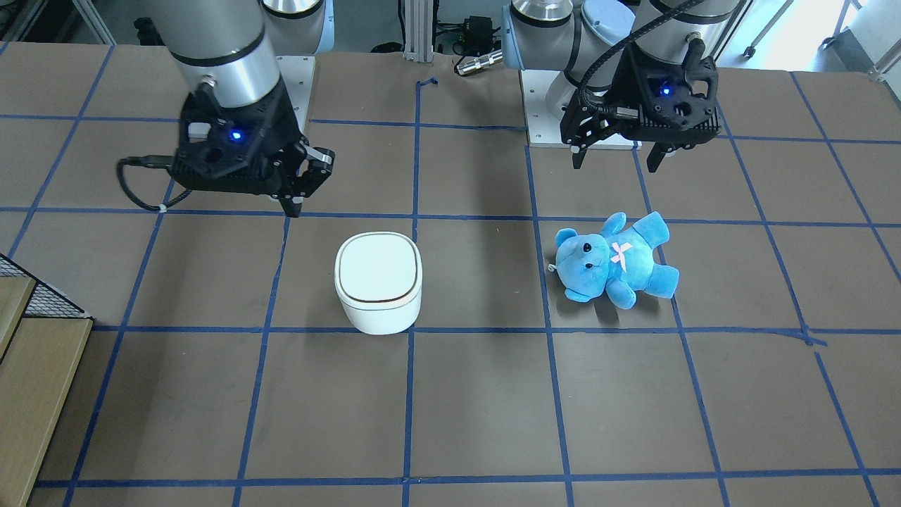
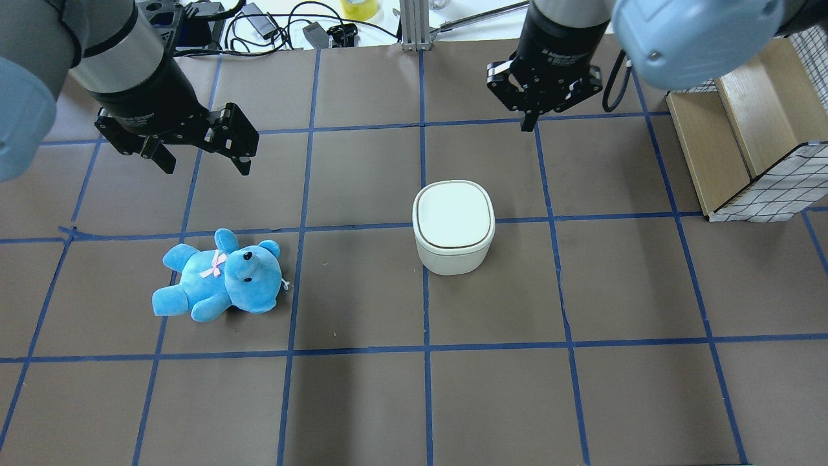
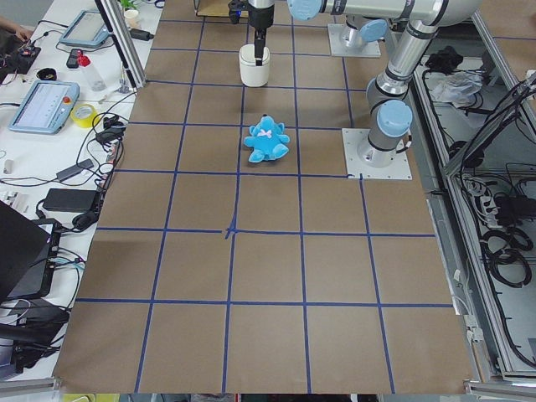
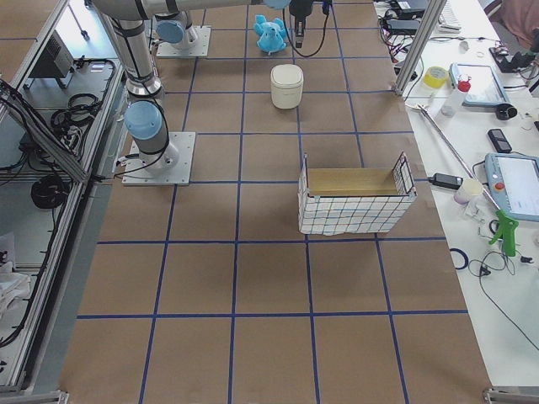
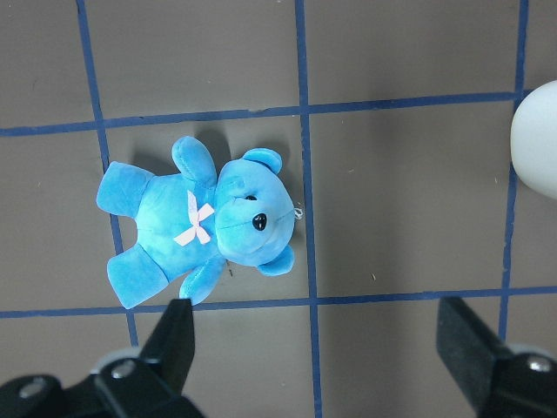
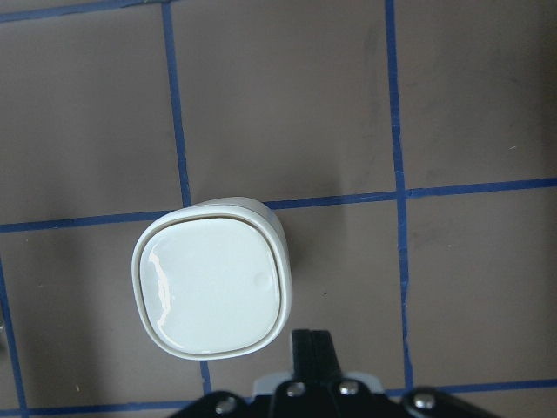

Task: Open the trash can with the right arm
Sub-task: 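Lower the right gripper onto the lid edge of the white trash can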

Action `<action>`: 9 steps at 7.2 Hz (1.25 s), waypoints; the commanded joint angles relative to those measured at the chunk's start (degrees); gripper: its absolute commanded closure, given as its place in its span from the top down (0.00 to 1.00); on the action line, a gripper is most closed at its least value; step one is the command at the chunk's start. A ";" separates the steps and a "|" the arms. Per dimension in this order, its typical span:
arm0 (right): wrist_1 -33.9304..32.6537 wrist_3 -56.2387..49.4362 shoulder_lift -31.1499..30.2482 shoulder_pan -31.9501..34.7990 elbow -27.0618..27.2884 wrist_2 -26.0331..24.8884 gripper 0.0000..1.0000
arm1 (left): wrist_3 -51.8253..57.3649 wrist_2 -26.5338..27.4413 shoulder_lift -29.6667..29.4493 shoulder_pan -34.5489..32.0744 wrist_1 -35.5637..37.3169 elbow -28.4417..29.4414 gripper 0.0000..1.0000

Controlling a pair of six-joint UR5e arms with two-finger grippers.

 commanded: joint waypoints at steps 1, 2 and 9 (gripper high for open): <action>-7.38 3.09 2.04 3.78 6.32 0.01 0.00 | -0.06 0.00 0.00 0.00 0.00 0.00 1.00; -12.65 3.00 2.48 4.05 10.54 0.01 0.00 | 0.03 0.00 0.00 0.00 0.00 0.00 1.00; -18.42 2.39 5.65 4.23 17.08 0.09 0.00 | -0.06 0.00 0.00 0.00 0.00 0.00 1.00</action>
